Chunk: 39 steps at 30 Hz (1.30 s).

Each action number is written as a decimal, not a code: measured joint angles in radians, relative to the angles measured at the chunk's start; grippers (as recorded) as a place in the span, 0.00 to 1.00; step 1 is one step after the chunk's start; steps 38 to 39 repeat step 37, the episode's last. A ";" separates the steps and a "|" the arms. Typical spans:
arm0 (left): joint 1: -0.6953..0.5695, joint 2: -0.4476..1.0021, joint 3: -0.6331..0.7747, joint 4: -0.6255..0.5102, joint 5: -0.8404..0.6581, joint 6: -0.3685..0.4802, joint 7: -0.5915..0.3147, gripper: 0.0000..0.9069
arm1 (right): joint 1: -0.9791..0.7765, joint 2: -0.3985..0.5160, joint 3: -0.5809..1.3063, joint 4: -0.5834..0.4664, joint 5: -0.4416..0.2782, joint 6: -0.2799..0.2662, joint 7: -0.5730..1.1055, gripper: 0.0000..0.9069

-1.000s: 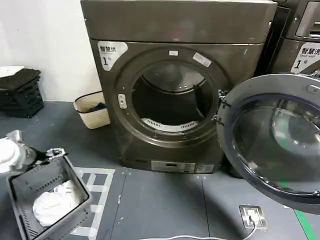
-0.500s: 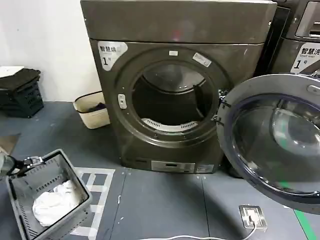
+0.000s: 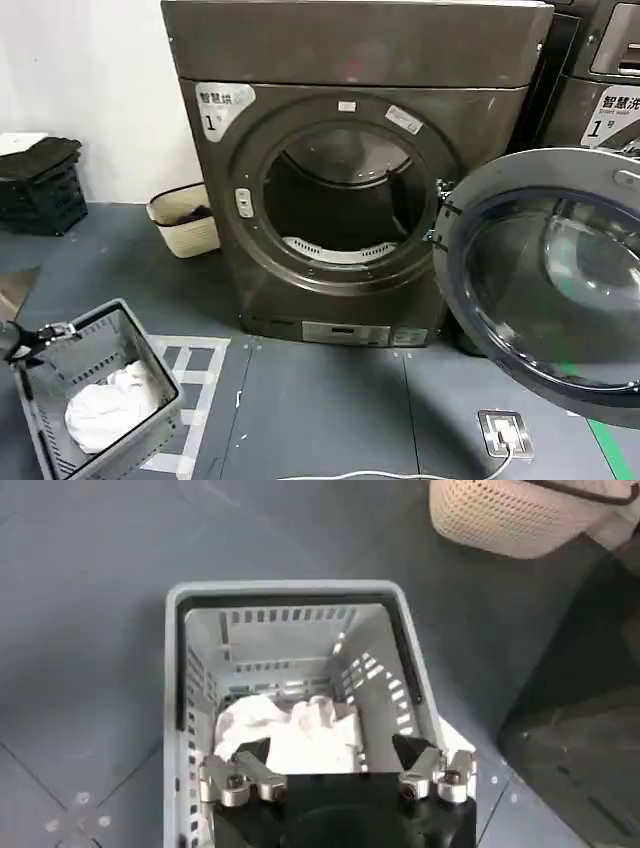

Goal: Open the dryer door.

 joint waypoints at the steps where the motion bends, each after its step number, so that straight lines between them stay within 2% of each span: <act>1: 0.001 0.000 0.000 0.001 0.000 0.000 0.000 1.00 | 0.000 0.000 0.000 0.000 0.000 0.000 0.000 1.00; 13: 0.036 -0.001 -0.021 0.000 -0.003 0.000 0.000 1.00 | 0.000 0.003 -0.001 -0.005 -0.026 -0.004 0.019 1.00; 20: 0.051 0.000 -0.028 -0.001 -0.004 0.000 -0.001 1.00 | 0.002 0.003 -0.001 -0.012 -0.032 -0.062 0.039 1.00; 39: 0.061 0.000 -0.028 0.004 -0.008 0.000 -0.003 1.00 | 0.002 0.001 0.006 -0.022 -0.037 -0.057 0.041 1.00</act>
